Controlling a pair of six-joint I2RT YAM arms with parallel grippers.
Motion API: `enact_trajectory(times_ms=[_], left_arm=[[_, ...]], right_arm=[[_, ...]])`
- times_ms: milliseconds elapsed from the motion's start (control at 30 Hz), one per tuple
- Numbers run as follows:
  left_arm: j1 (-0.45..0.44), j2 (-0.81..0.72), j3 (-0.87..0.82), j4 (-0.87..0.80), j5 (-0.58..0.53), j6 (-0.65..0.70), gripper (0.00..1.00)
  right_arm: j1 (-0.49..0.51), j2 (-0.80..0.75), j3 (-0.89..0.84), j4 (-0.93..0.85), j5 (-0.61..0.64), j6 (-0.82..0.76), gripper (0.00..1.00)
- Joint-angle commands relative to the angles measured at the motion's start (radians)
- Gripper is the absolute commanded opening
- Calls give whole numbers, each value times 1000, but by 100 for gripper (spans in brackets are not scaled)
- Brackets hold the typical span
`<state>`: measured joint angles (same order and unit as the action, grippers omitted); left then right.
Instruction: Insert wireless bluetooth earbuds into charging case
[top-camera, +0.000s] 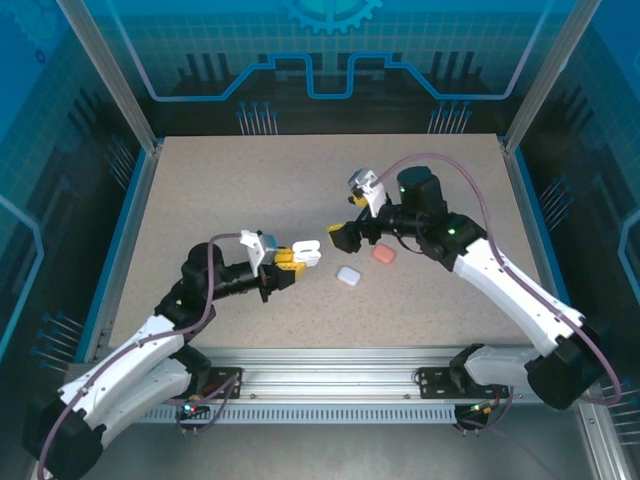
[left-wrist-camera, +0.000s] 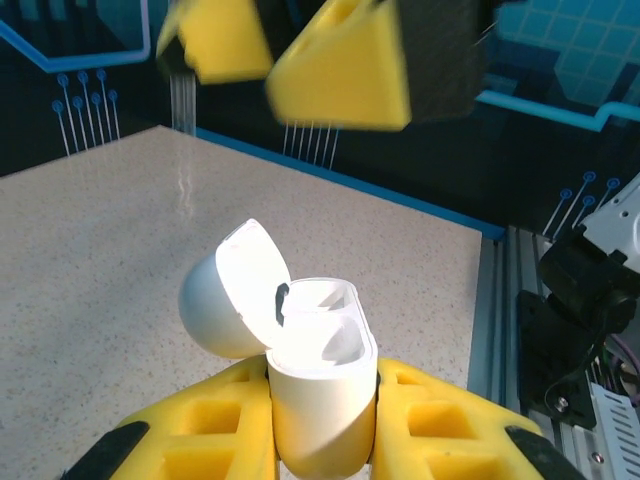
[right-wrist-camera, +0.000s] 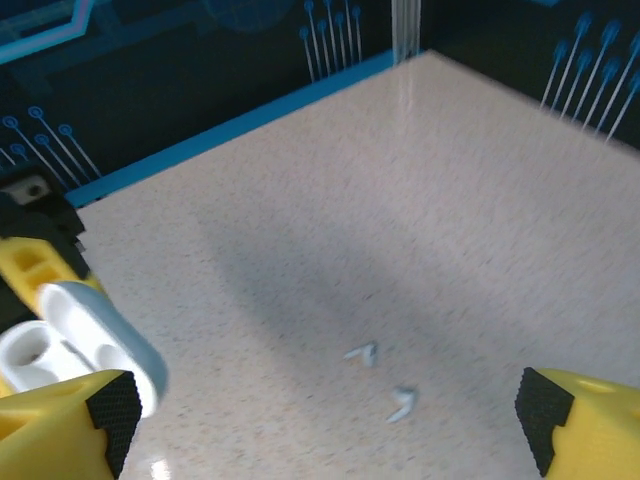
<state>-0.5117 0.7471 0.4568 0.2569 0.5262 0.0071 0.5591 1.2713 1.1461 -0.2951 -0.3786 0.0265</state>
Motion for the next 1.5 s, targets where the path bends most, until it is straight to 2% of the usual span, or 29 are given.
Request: enact_trajectory(times_ms=[0,67,133,233,300,367,500,733,967,1200,1467], left_arm=[[-5,-57,-15,-19,-50,24,3],[-5,-75,-15,-48,-58,25,2],[-5,-90,-13,-72,-60,23,3],[-5,-114,-11,-98,-70,11,3],[-5,-130,-12,-111,-79,5,3],[-5,-148,-18,-119,-86,3,2],[-5,-169,-24,-125,-98,0,2],[-4,-173,-22,-122,-95,2,2],[-5,-180,-24,-123,-94,5,2],[-4,-188,-26,-123,-97,10,2],[-4,-192,-27,-122,-101,11,3]], right_arm=[[-66,127,36,-49,-135,173,100],[-83,224,98,-130,-114,157,99],[-83,334,179,-222,-41,142,87],[-75,494,315,-346,-5,155,74],[-44,578,388,-410,69,133,69],[-8,641,435,-433,137,123,67],[33,742,483,-424,171,167,57],[122,890,610,-492,304,182,54],[161,997,744,-578,401,185,51],[182,1073,830,-640,440,184,49],[183,1103,842,-651,422,193,45]])
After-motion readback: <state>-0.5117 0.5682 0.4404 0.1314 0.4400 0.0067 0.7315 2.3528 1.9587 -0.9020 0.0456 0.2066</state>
